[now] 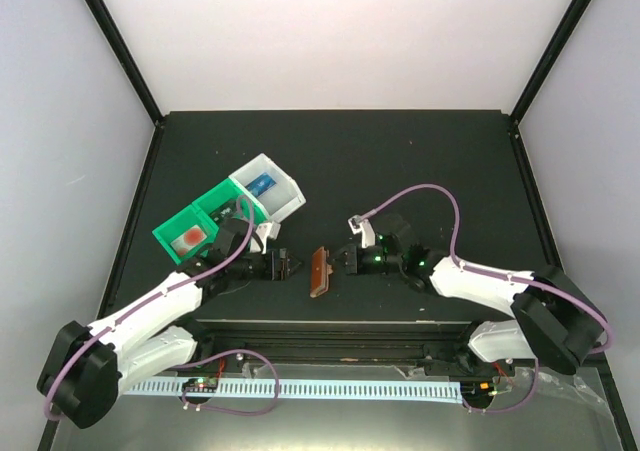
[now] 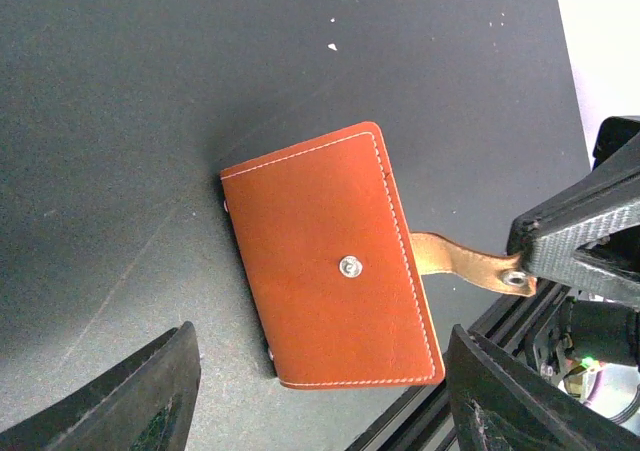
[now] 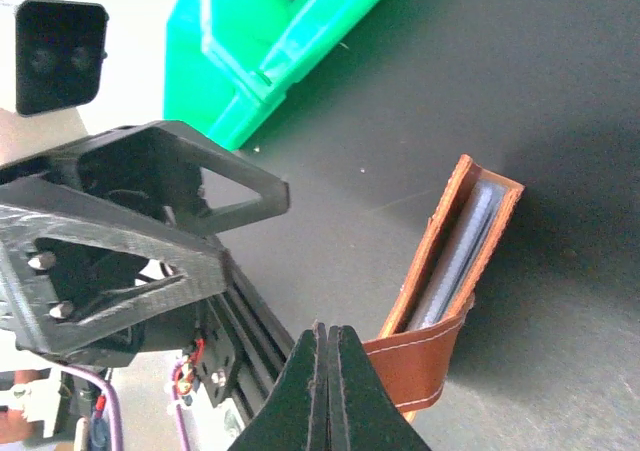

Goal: Take the credit cards out of the card holder

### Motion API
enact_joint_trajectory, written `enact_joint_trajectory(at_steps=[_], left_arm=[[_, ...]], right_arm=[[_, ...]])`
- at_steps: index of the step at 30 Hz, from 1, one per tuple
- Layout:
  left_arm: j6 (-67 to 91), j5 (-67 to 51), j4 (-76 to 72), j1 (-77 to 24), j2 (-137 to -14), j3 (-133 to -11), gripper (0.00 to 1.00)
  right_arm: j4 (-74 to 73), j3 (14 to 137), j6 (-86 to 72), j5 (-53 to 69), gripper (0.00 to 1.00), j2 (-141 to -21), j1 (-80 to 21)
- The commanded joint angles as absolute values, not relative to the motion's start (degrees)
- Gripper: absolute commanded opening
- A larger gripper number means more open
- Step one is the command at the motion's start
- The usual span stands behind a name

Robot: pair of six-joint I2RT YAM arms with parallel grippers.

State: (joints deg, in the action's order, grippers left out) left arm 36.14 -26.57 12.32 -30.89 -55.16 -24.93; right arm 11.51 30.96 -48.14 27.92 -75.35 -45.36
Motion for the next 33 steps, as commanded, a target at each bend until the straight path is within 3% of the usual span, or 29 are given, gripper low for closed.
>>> enact_joint_trajectory(at_steps=[1, 5, 9, 22, 27, 33], left_arm=[[37.0, -26.9, 8.9, -31.5, -55.6, -24.1, 0.69], [36.5, -25.6, 10.2, -31.6, -55.8, -24.4, 0.68], [36.0, -23.6, 13.0, -31.7, -55.9, -25.4, 0.67], [35.1, -22.5, 15.0, -32.0, -56.9, -25.6, 0.56], [34.2, -24.0, 14.7, -32.2, -57.6, -26.1, 0.56], [36.0, -28.1, 9.6, -32.4, -58.7, -24.9, 0.56]], right_arm=[[20.1, 29.9, -51.3, 31.1, 0.01, -75.8, -45.8], [26.5, 29.7, -54.5, 34.5, 0.01, -77.2, -45.8], [21.1, 31.2, -51.9, 32.0, 0.01, -79.0, -45.8], [-1.4, 27.8, -43.8, 9.0, 0.01, -78.1, -45.7], [1.3, 23.5, -41.9, 4.0, 0.01, -78.2, -45.7], [6.5, 21.2, -41.9, 6.8, 0.01, -79.7, -45.7]])
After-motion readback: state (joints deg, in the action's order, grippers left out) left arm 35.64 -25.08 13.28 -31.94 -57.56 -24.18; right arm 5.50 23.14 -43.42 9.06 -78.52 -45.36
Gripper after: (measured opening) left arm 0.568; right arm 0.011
